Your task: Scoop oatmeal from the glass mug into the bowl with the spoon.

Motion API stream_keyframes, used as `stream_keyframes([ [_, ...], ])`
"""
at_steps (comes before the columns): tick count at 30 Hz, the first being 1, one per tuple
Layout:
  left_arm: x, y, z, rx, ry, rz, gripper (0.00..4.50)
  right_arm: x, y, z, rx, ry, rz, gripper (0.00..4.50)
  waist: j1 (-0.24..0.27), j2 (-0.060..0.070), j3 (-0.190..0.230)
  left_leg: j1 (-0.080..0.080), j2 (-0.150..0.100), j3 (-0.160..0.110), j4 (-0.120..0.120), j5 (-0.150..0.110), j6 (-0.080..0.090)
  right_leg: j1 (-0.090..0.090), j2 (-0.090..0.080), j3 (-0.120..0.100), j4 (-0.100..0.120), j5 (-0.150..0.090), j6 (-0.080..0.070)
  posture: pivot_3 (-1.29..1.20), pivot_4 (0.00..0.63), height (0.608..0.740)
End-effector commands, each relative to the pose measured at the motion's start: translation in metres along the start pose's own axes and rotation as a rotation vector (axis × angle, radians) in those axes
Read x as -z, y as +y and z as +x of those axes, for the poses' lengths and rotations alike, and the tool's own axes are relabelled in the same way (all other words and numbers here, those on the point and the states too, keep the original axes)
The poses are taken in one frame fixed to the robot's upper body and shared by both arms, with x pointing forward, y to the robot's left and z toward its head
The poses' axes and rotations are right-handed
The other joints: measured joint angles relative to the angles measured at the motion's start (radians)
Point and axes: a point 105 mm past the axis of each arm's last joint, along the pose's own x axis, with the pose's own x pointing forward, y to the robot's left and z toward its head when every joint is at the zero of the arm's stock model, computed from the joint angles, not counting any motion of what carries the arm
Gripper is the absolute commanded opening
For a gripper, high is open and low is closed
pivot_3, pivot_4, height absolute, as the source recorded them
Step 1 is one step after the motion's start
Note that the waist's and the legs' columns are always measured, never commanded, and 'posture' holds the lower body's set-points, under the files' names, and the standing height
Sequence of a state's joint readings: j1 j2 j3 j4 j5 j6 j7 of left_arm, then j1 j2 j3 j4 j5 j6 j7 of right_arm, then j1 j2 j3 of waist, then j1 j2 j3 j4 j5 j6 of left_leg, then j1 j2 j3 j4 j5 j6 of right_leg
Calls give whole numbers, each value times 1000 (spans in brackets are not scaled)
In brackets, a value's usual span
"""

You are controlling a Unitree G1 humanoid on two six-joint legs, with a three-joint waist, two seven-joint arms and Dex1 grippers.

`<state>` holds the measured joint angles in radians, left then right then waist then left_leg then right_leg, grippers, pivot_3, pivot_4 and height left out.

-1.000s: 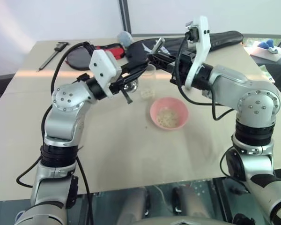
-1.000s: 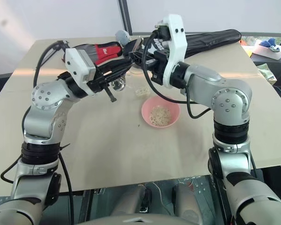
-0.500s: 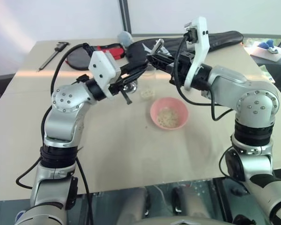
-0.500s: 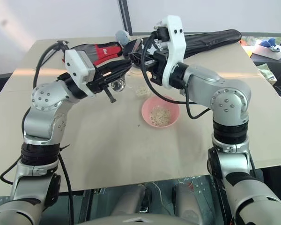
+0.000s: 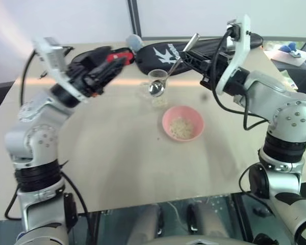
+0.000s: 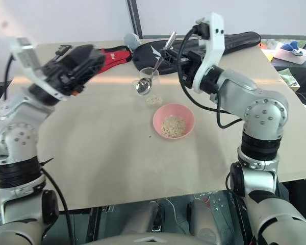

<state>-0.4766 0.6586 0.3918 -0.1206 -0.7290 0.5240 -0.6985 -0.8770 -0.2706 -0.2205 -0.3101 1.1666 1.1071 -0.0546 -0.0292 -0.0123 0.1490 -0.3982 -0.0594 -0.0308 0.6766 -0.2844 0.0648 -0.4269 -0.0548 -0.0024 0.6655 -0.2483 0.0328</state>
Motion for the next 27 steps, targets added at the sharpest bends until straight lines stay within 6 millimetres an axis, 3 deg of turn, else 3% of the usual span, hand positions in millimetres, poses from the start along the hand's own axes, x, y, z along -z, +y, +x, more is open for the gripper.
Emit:
stream_keyframes([
  [1,36,11,-7,-58,102,64,3193,-12,6,-12,-11,-58,-3,0,2,0,0,0,0,0,0,0,0,0,0,0,0,0,0,0,150,740],
  [5,67,14,-7,-74,173,89,3193,-13,4,-17,12,-65,-1,0,13,0,0,-1,0,0,0,0,0,0,0,0,0,0,0,0,150,740],
  [8,89,17,5,-86,234,131,3193,-13,3,-21,29,-71,-2,0,16,0,0,-1,0,0,0,0,0,0,0,0,0,0,0,0,150,740],
  [11,96,16,19,-79,236,149,2552,-14,3,-22,39,-77,2,0,17,0,0,-1,0,0,1,0,0,0,-1,0,0,0,0,0,150,740],
  [14,105,10,41,-62,238,160,1198,-14,2,-24,53,-81,2,0,17,0,0,-1,0,0,1,0,0,0,-1,0,0,0,0,0,150,740],
  [22,117,-3,88,-84,227,137,1198,-17,0,-29,84,-96,-12,0,12,0,0,-2,0,0,2,0,0,-1,-1,0,1,0,0,0,150,740],
  [27,125,1,108,-143,257,159,1198,-18,0,-30,90,-101,-17,0,15,0,0,-2,0,1,3,0,0,-1,-1,1,3,0,0,0,150,740],
])
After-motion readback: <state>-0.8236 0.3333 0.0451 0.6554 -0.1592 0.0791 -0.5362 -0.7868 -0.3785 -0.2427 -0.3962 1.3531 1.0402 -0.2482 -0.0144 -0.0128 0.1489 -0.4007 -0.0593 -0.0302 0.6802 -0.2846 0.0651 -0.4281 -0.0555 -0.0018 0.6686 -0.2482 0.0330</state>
